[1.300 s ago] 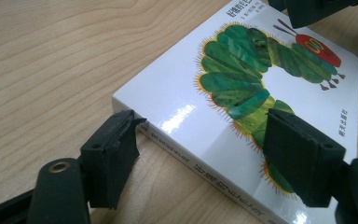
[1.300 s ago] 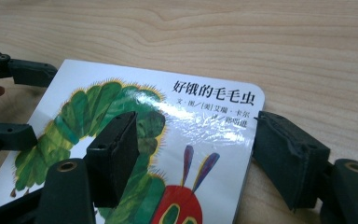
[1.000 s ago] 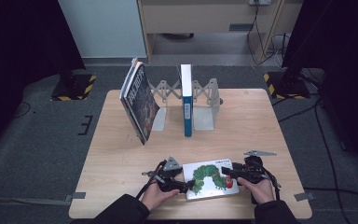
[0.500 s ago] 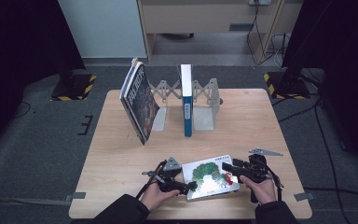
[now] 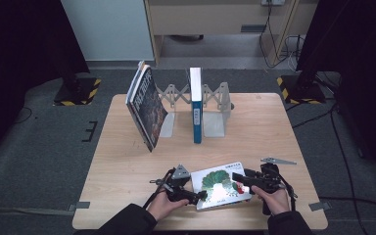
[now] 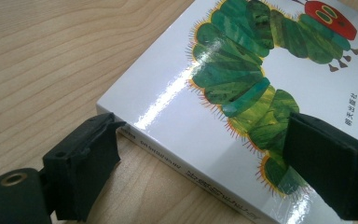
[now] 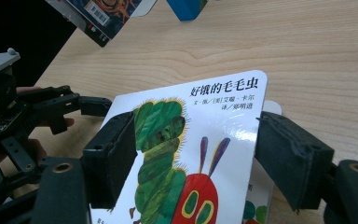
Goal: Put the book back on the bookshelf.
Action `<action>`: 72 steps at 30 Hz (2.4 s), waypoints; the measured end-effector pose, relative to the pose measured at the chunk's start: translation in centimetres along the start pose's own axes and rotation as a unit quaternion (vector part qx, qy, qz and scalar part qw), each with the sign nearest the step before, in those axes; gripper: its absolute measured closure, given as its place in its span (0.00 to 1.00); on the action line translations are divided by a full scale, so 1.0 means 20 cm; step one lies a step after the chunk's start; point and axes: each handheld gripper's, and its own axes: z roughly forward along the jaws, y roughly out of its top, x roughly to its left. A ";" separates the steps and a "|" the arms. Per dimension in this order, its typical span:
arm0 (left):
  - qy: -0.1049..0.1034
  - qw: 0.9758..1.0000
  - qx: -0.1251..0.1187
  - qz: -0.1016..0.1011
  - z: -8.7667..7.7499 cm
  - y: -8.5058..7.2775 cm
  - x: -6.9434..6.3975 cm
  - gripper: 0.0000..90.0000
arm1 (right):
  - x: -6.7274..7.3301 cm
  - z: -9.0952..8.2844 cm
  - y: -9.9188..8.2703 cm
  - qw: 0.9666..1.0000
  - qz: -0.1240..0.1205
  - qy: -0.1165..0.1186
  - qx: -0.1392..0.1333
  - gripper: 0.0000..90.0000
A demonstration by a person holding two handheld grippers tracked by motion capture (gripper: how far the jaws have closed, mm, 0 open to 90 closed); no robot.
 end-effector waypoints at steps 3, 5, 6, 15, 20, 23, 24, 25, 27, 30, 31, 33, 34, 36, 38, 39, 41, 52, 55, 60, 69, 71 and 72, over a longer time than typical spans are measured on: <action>0.000 1.000 0.000 0.000 0.00 0.00 0.00 0.10 | 0.00 -0.01 0.00 1.000 0.006 0.004 -0.003 0.32; -0.001 1.000 0.000 -0.001 0.00 0.00 0.00 0.10 | 0.00 -0.01 0.00 1.000 0.008 0.007 -0.001 0.32; 0.000 1.000 0.000 0.000 0.00 0.00 0.00 0.10 | 0.00 -0.01 -0.01 1.000 0.011 0.007 -0.002 0.33; -0.004 1.000 0.001 -0.001 0.00 0.00 0.00 0.06 | -0.01 -0.02 -0.01 0.999 0.017 0.024 0.022 0.37; -0.005 1.000 0.002 -0.002 0.00 0.00 0.00 0.06 | 0.01 0.01 -0.01 0.999 0.001 0.018 0.032 0.36; -0.005 1.000 0.002 -0.003 0.00 0.00 0.00 0.05 | 0.00 0.02 0.00 0.999 -0.001 0.019 0.035 0.35; -0.005 1.000 0.002 -0.002 0.00 0.00 0.00 0.05 | 0.00 0.03 0.00 0.999 -0.003 0.019 0.036 0.35; -0.005 1.000 0.002 -0.002 0.00 0.00 0.00 0.05 | 0.00 0.04 0.00 0.999 -0.006 0.019 0.038 0.35; -0.005 1.000 0.003 -0.002 0.00 0.00 0.00 0.05 | 0.00 0.06 0.01 0.999 -0.013 0.021 0.046 0.35; -0.005 1.000 0.004 0.001 0.00 0.00 0.00 0.05 | -0.01 0.09 0.01 0.998 -0.018 0.022 0.058 0.35; -0.005 1.000 0.005 0.002 0.00 0.00 0.00 0.05 | -0.01 0.10 0.01 0.998 -0.016 0.023 0.061 0.36; -0.005 1.000 0.005 0.002 0.00 0.00 0.00 0.04 | -0.01 0.10 0.01 0.997 -0.017 0.021 0.071 0.39; -0.005 1.000 0.005 0.001 0.00 0.00 0.00 0.04 | -0.01 0.10 0.00 0.997 -0.017 0.026 0.075 0.41; -0.006 1.000 0.003 -0.002 0.00 0.00 0.00 0.04 | 0.00 0.10 0.00 0.996 -0.017 0.031 0.076 0.42; -0.007 1.000 0.002 -0.003 0.00 0.00 0.00 0.04 | 0.00 0.11 0.00 0.995 -0.015 0.050 0.086 0.47; -0.007 1.000 0.002 -0.003 0.00 0.00 0.00 0.04 | 0.01 0.12 0.00 0.994 -0.015 0.054 0.091 0.47; -0.007 1.000 0.001 -0.004 0.00 0.00 0.00 0.04 | 0.03 0.13 0.00 0.994 -0.032 0.045 0.094 0.48; -0.010 1.000 -0.001 -0.008 0.00 0.00 0.01 0.04 | -0.01 0.09 0.03 0.994 0.001 0.071 0.079 0.70; -0.013 1.000 -0.001 -0.021 -0.01 0.00 0.01 0.06 | -0.01 0.09 0.04 0.994 0.009 0.080 0.078 0.74; -0.006 0.999 0.001 -0.034 -0.03 0.01 0.03 0.13 | -0.01 0.07 0.05 0.993 0.014 0.096 0.068 0.81; -0.010 0.999 -0.001 -0.043 -0.04 0.02 0.03 0.15 | 0.01 0.04 0.08 0.990 0.018 0.131 0.042 0.91; -0.016 0.999 -0.001 -0.046 -0.04 0.02 0.03 0.15 | 0.01 0.03 0.09 0.990 0.016 0.132 0.038 0.92; -0.018 0.999 -0.003 -0.049 -0.04 0.02 0.03 0.15 | 0.01 0.03 0.09 0.991 0.015 0.132 0.033 0.92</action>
